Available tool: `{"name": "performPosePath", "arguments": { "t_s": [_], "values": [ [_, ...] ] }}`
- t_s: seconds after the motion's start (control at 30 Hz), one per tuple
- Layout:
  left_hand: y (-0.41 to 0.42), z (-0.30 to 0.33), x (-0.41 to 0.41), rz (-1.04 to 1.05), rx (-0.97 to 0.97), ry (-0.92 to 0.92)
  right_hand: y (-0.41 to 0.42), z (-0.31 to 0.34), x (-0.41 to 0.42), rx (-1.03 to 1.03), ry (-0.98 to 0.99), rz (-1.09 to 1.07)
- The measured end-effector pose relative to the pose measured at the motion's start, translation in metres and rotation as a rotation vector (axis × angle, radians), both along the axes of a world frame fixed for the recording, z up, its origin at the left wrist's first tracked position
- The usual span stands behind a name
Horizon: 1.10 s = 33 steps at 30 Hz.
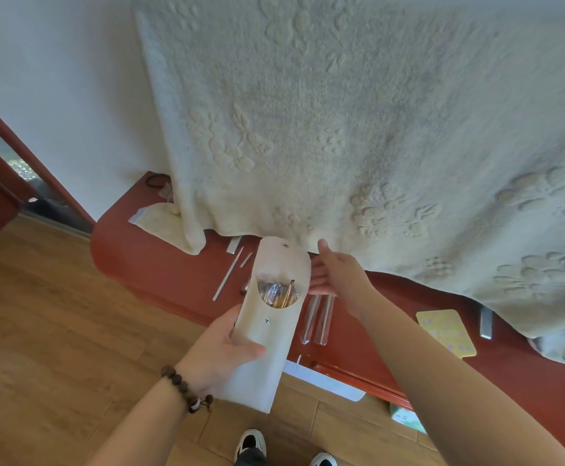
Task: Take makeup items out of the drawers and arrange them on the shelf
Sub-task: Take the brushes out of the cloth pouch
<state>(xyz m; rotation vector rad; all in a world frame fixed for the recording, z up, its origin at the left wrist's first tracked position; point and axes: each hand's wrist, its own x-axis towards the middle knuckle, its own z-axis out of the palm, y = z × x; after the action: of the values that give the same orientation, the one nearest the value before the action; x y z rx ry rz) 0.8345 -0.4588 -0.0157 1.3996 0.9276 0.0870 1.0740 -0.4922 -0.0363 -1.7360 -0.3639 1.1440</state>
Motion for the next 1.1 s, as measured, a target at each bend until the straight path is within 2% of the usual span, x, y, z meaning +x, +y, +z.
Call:
{"name": "performPosePath", "arguments": {
  "t_s": [0.03, 0.1, 0.23, 0.4, 0.6, 0.83, 1.1],
  "values": [
    [-0.002, 0.003, 0.005, -0.016, 0.001, -0.009, -0.002, 0.011, -0.004, 0.063, 0.174, -0.002],
    [-0.006, 0.008, 0.014, -0.047, 0.009, -0.022, -0.006, 0.026, -0.002, 0.169, 0.316, -0.008],
    [-0.013, 0.013, 0.025, -0.057, 0.007, -0.053, -0.022, 0.054, 0.009, 0.403, 0.141, -0.017],
    [-0.017, 0.021, 0.036, -0.033, 0.002, -0.089, -0.046, 0.087, 0.002, 0.48, -0.098, 0.037],
    [-0.019, 0.047, 0.047, 0.013, -0.156, -0.263, -0.062, 0.087, -0.025, 0.562, -0.295, 0.142],
    [-0.02, 0.072, 0.051, 0.049, -0.25, -0.326, -0.066, 0.086, -0.027, 0.565, -0.331, 0.162],
    [-0.014, 0.09, 0.049, 0.067, -0.311, -0.319, -0.063, 0.084, -0.024, 0.61, -0.35, 0.196]
  ]
}}
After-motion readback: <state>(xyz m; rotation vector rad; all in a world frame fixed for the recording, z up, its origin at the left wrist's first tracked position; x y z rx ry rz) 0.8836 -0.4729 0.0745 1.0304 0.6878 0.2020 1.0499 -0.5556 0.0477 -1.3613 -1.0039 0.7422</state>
